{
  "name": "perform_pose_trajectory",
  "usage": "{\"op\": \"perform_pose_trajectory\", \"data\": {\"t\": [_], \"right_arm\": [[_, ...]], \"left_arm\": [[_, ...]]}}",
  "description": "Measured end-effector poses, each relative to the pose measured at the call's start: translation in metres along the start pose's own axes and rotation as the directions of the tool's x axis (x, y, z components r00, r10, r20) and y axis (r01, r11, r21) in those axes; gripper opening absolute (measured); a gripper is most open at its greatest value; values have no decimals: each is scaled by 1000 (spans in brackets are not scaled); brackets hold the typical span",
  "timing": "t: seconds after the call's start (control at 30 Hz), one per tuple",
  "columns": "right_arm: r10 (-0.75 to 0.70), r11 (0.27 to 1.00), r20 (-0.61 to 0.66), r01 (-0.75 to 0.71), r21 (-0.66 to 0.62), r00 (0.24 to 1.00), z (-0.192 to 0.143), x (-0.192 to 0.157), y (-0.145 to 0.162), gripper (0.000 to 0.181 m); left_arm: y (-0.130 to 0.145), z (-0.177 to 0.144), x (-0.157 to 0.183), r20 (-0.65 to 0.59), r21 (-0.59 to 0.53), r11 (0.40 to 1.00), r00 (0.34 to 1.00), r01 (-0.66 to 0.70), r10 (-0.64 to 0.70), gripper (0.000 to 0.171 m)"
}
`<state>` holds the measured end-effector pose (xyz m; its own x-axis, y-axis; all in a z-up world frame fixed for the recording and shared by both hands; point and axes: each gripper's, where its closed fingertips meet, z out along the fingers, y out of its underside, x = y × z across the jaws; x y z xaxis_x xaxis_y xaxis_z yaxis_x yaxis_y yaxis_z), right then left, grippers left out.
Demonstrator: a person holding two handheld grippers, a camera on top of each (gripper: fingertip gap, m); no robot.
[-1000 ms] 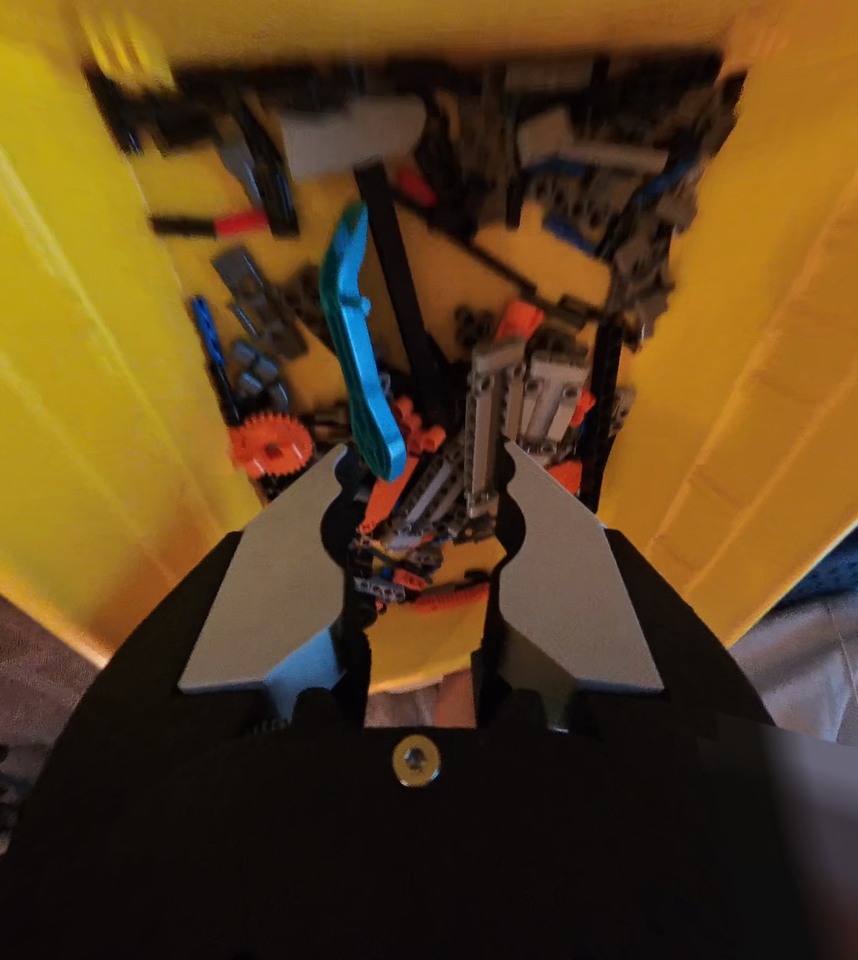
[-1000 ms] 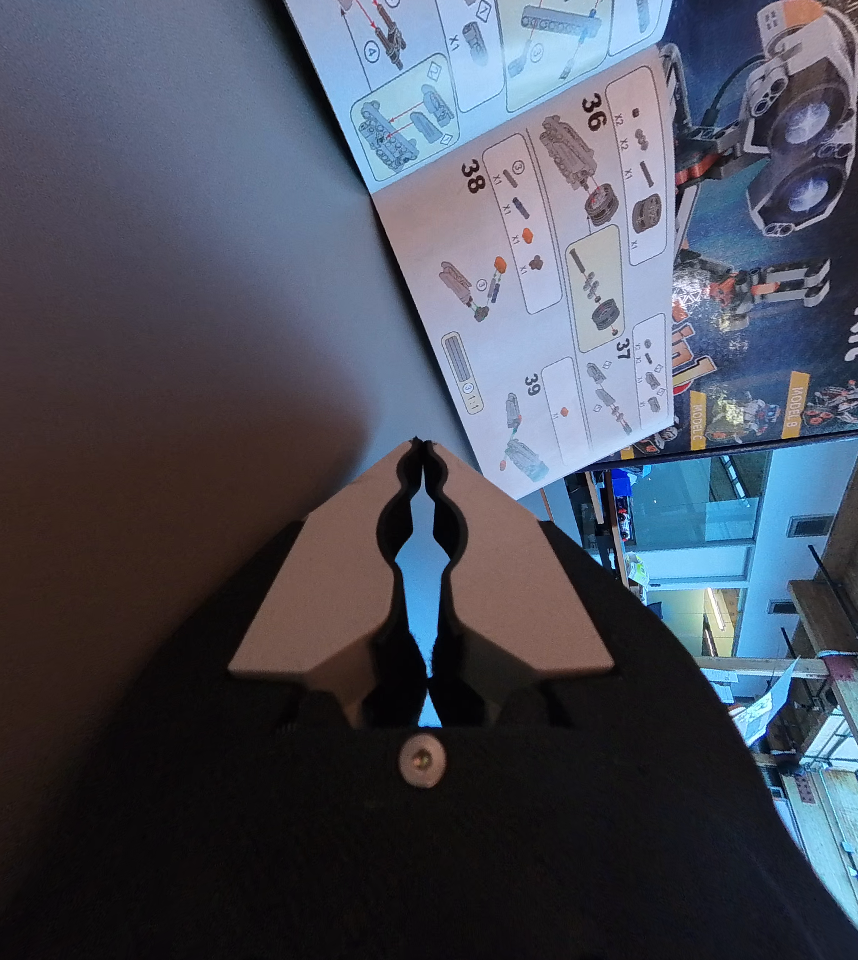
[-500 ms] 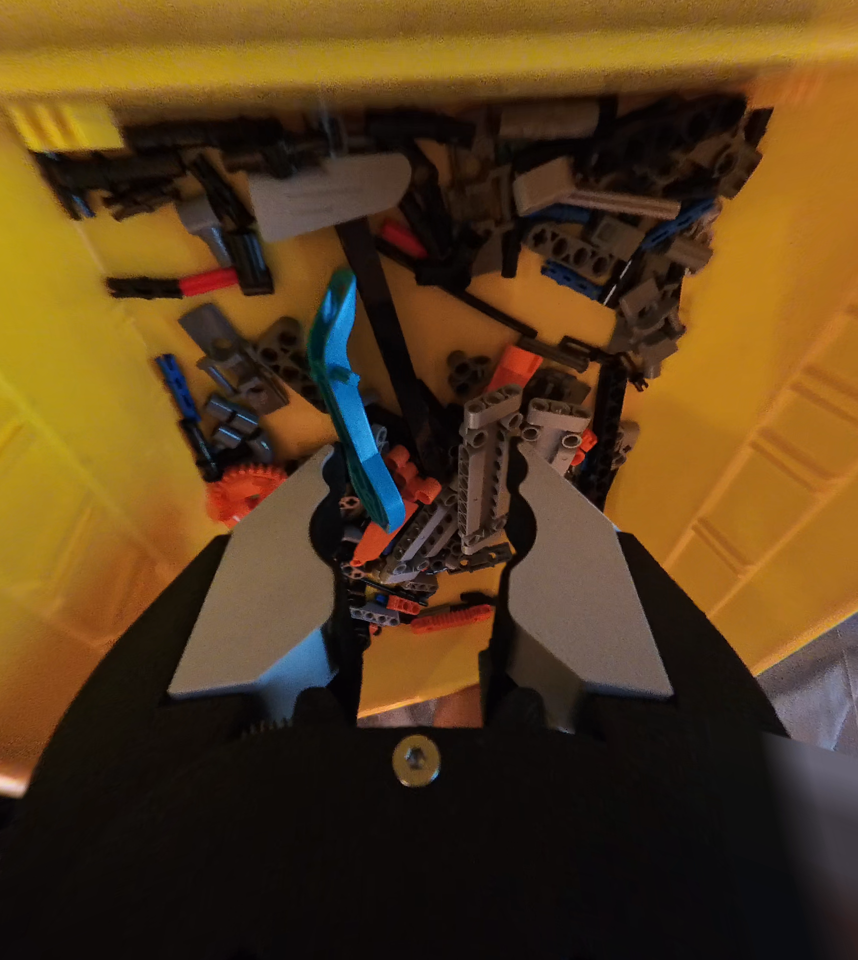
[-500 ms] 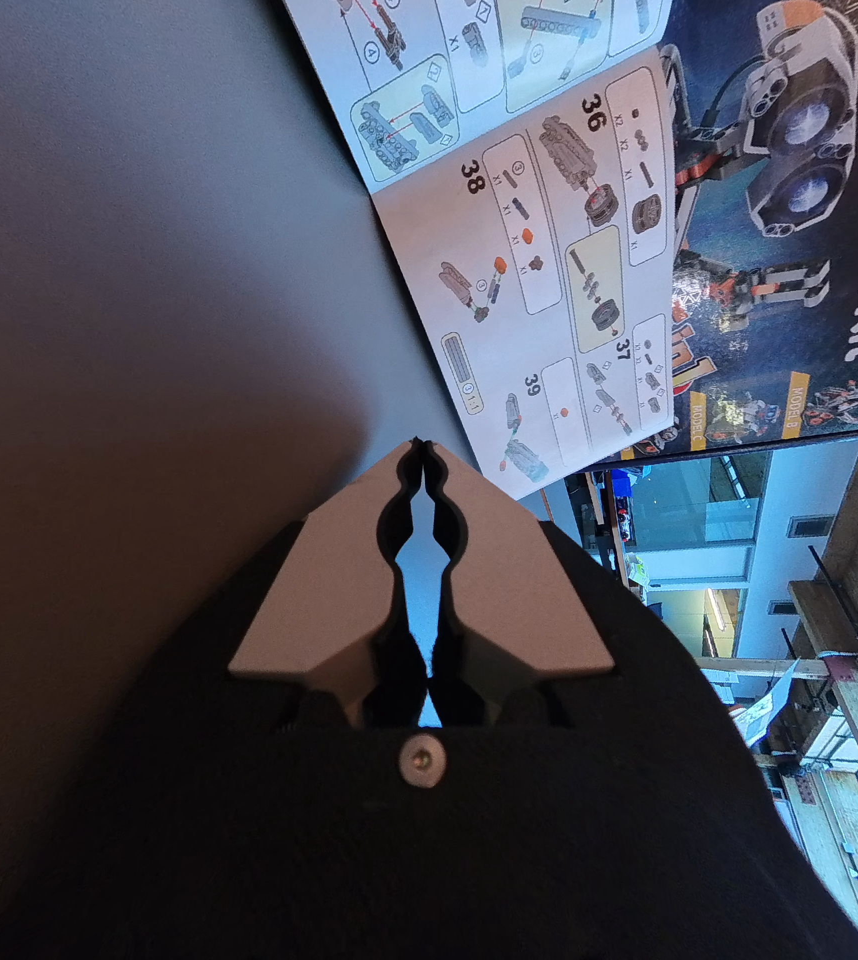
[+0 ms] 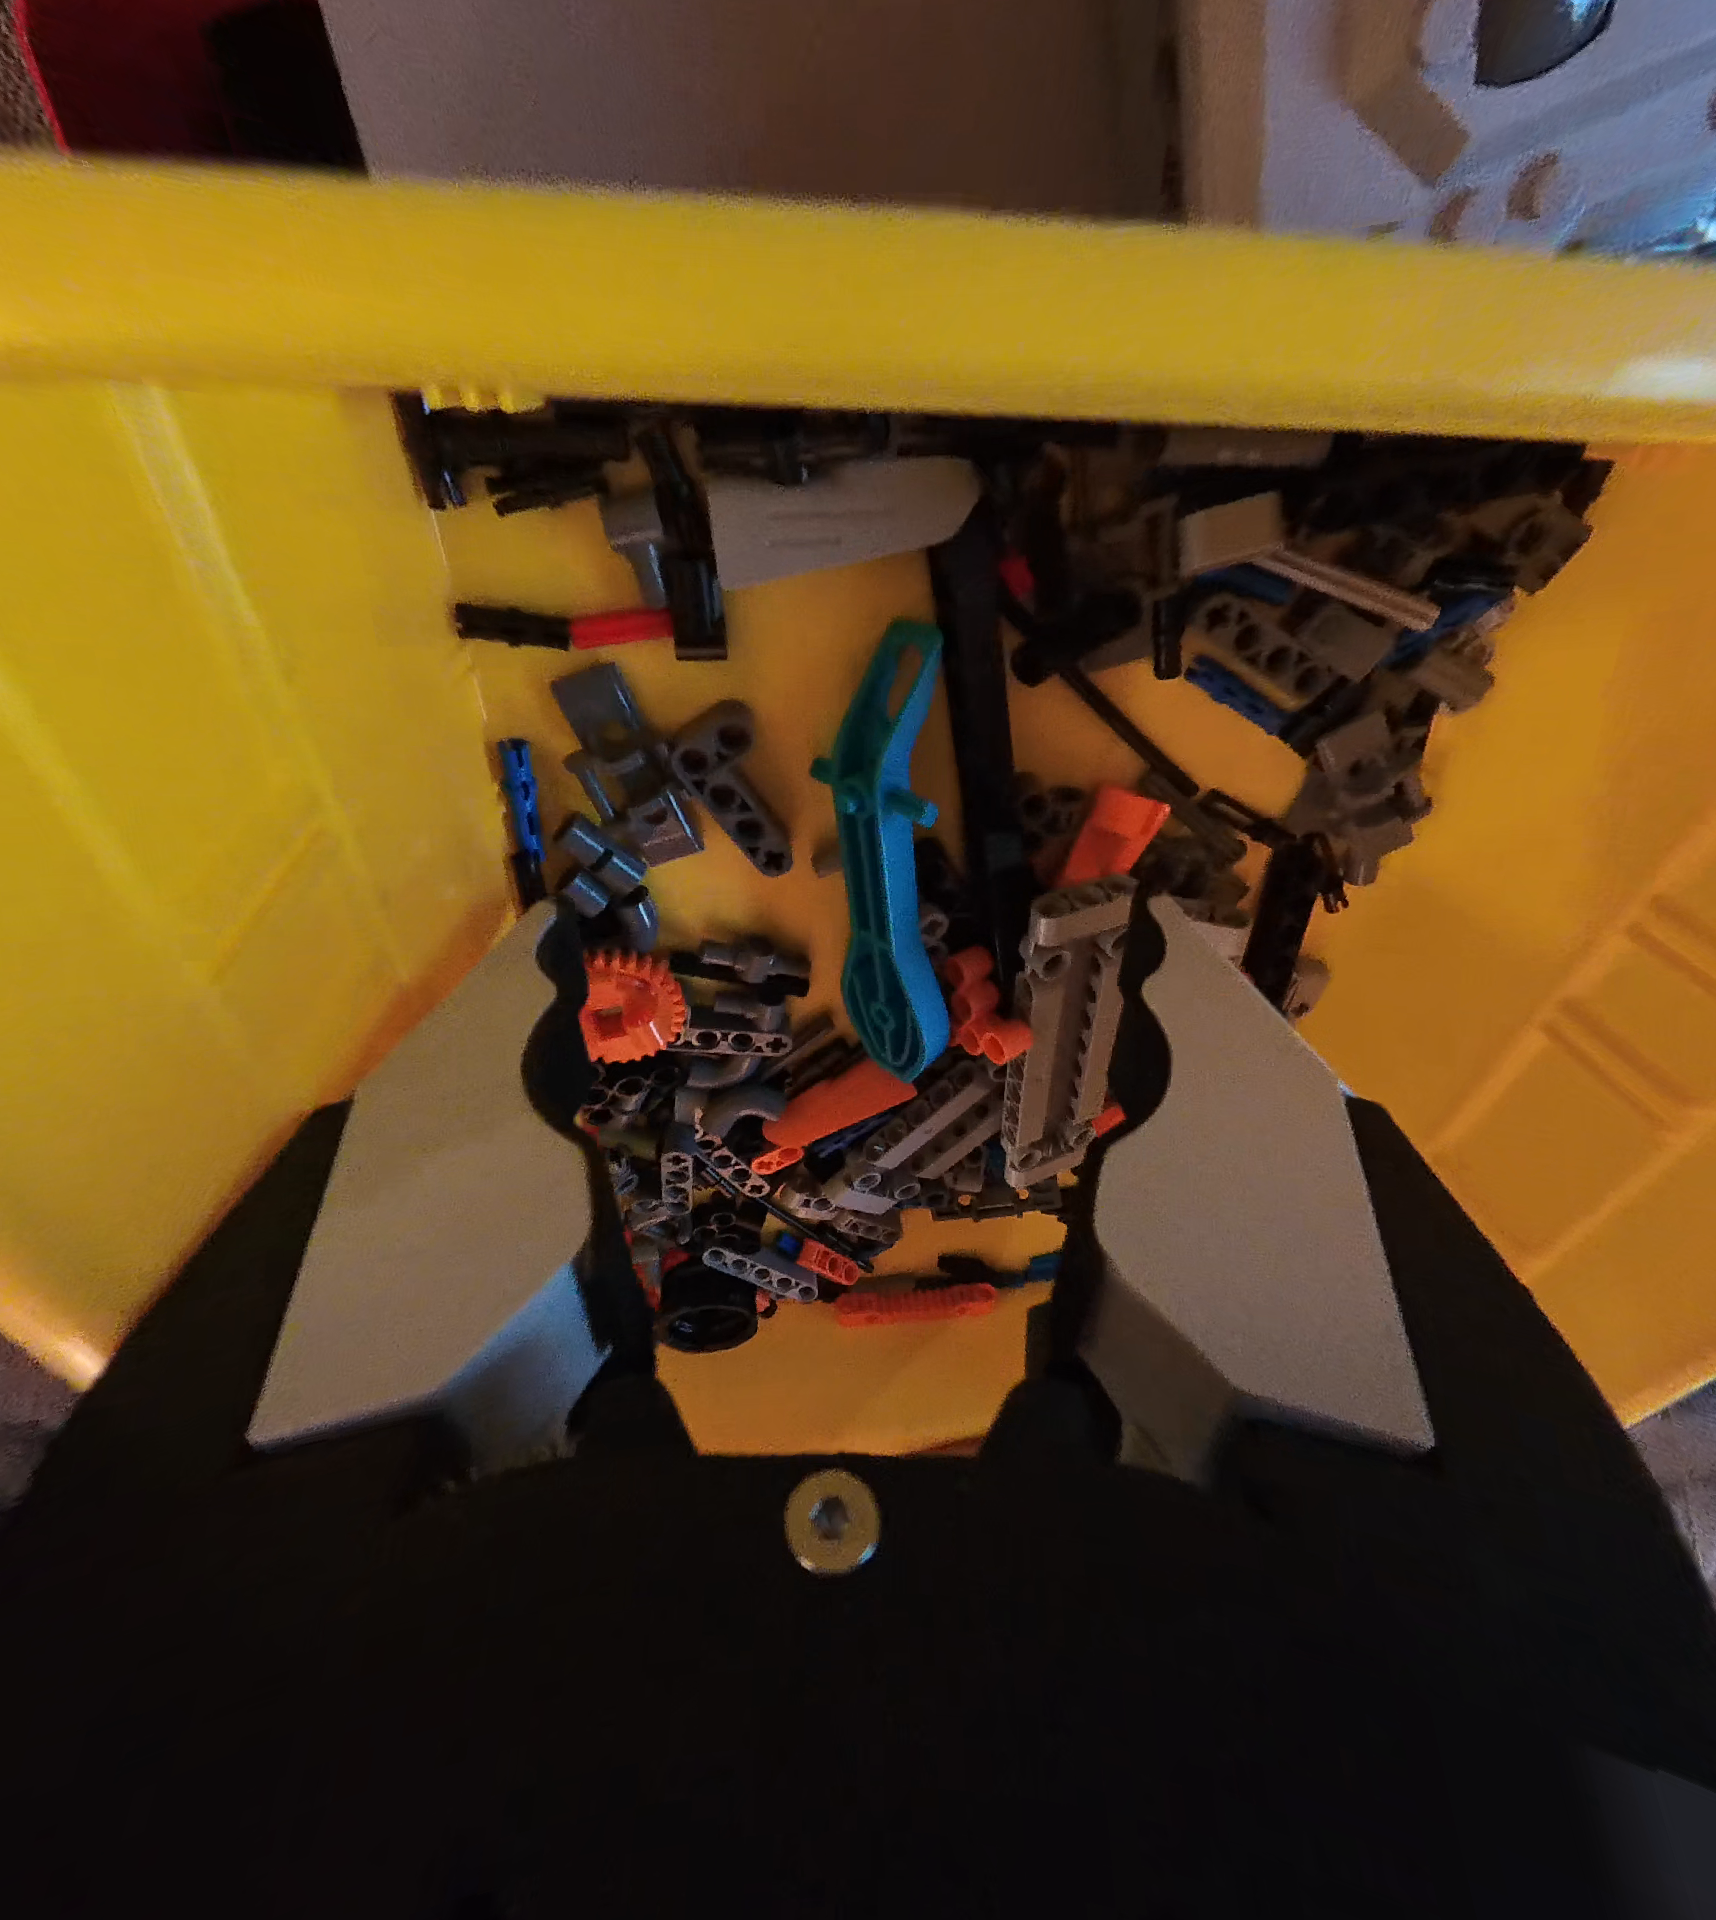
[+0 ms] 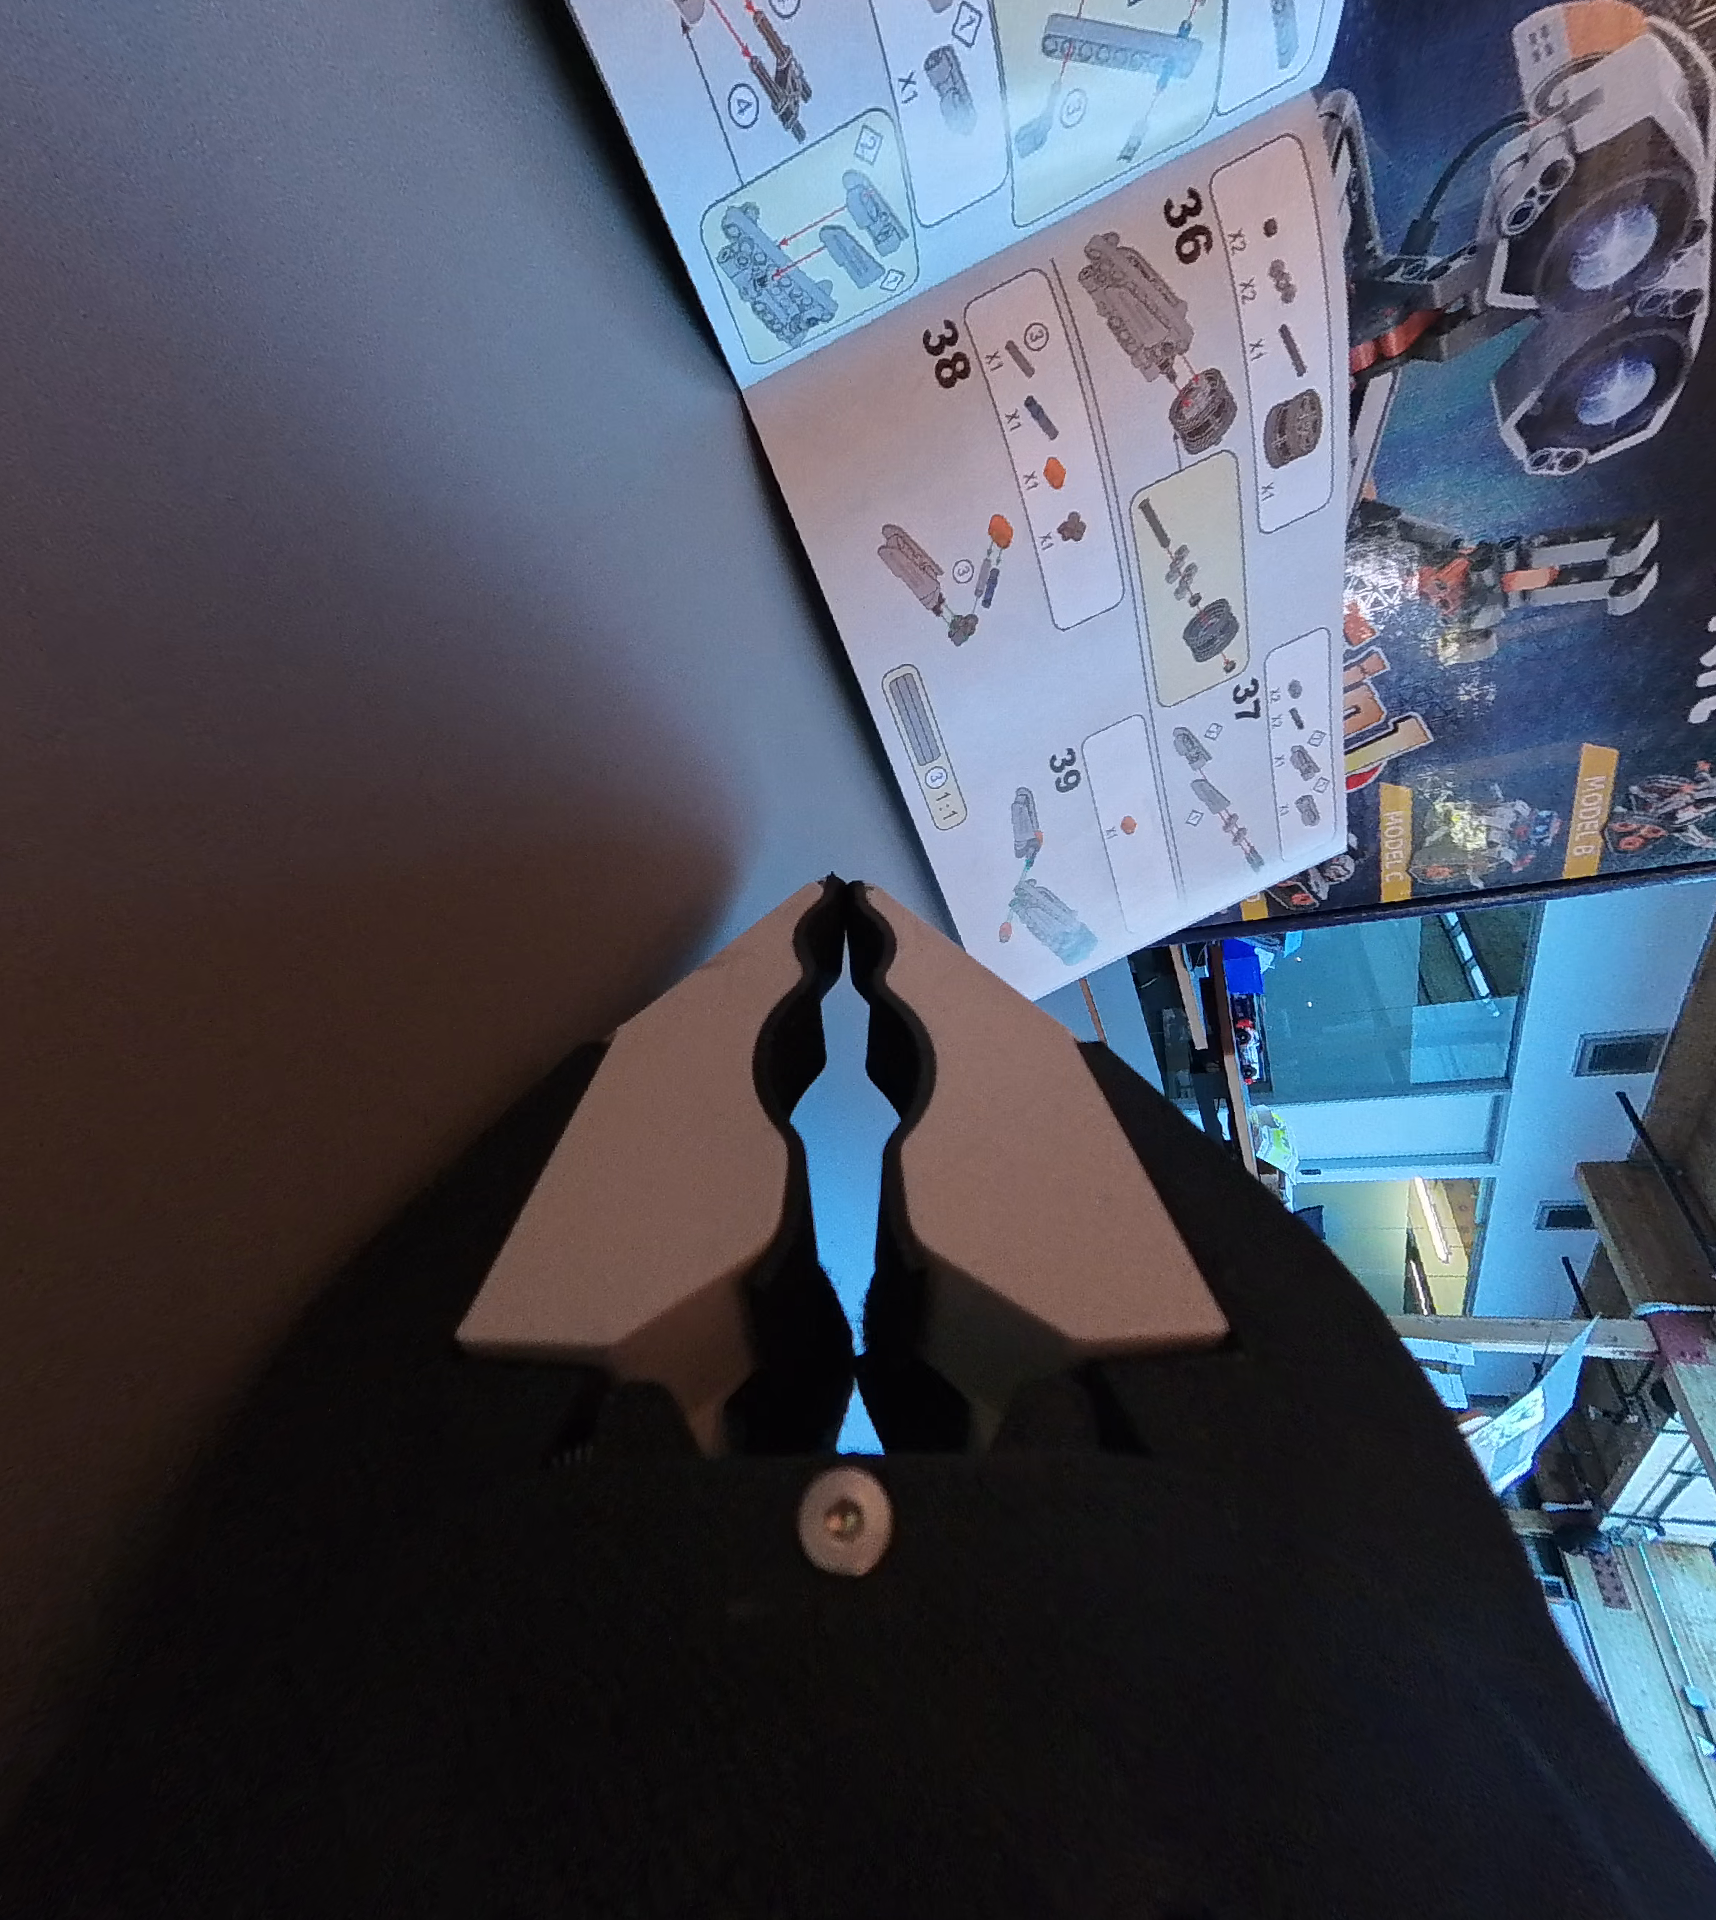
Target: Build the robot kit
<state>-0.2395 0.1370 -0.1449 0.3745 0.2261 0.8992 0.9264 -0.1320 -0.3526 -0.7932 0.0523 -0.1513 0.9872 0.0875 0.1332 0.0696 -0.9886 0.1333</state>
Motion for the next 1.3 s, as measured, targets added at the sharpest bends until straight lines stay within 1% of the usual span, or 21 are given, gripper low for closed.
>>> {"op": "perform_pose_trajectory", "data": {"t": [0.1, 0.2, 0.23, 0.27, 0.3, 0.37, 0.4, 0.47, 0.53, 0.63, 0.67, 0.73, 0.8, 0.9, 0.97, 1.0, 1.07, 1.17, 1.23, 1.3], "right_arm": [[0, 1000, 0, 0, 0, 1000, 0, 0, 0, 0], [0, 1000, 0, 0, 0, 1000, 0, 0, 0, 0], [0, 1000, 0, 0, 0, 1000, 0, 0, 0, 0], [0, 1000, 0, 0, 0, 1000, 0, 0, 0, 0], [0, 1000, 0, 0, 0, 1000, 0, 0, 0, 0], [0, 1000, 0, 0, 0, 1000, 0, 0, 0, 0], [0, 1000, 0, 0, 0, 1000, 0, 0, 0, 0], [0, 1000, 0, 0, 0, 1000, 0, 0, 0, 0], [0, 1000, 0, 0, 0, 1000, 0, 0, 0, 0], [0, 1000, 0, 0, 0, 1000, 0, 0, 0, 0], [0, 1000, 0, 0, 0, 1000, 0, 0, 0, 0], [0, 1000, 0, 0, 0, 1000, 0, 0, 0, 0], [0, 1000, -1, 0, 0, 1000, 0, 0, 0, 0], [0, 1000, 0, 0, 0, 1000, 0, 0, 0, 0], [0, 1000, 0, 0, 0, 1000, 0, 0, 0, 0], [0, 1000, 0, 0, 0, 1000, 0, 0, 0, 0], [0, 1000, 0, 0, 0, 1000, 0, 0, 0, 0], [0, 1000, 0, 0, 0, 1000, 0, 0, 0, 0], [0, 1000, 0, 0, 0, 1000, 0, 0, 0, 0], [0, 1000, 0, 0, 0, 1000, 0, 0, 0, 0]], "left_arm": [[-6, 3, -1, 14, 10, 1000, 1000, -2, 2, 102], [-6, 7, -3, 45, -9, 1000, 999, -16, 16, 100], [-2, 9, 1, 29, -31, 999, 999, -24, 25, 100], [3, 11, 5, 9, -58, 998, 999, -37, 38, 104], [5, 12, 9, -4, -70, 996, 998, -60, 60, 103], [9, 8, 25, -72, -67, 993, 993, -102, 98, 96], [8, 5, 28, -73, -52, 992, 992, -111, 107, 95], [8, -3, 19, 16, -30, 995, 996, -90, 91, 93], [15, -7, 11, 67, -36, 998, 997, -42, 45, 95], [34, -4, -6, 155, -115, 993, 988, 6, 12, 99], [38, -1, -10, 163, -135, 991, 986, 8, 14, 101], [39, 3, -10, 141, -162, 987, 990, 11, 12, 100], [40, 4, -8, 132, -162, 987, 991, -3, 25, 102], [48, 7, 0, 107, -206, 976, 990, -67, 91, 111], [51, 7, 8, 96, -221, 967, 984, -126, 151, 109], [51, 6, 14, 77, -216, 964, 982, -154, 174, 105], [49, 3, 28, 26, -187, 961, 977, -202, 210, 102], [39, -8, 46, -31, -96, 961, 966, -258, 257, 101], [32, -13, 47, -25, -47, 968, 969, -245, 244, 98], [34, -13, 36, 7, -62, 980, 981, -191, 192, 96]]}}
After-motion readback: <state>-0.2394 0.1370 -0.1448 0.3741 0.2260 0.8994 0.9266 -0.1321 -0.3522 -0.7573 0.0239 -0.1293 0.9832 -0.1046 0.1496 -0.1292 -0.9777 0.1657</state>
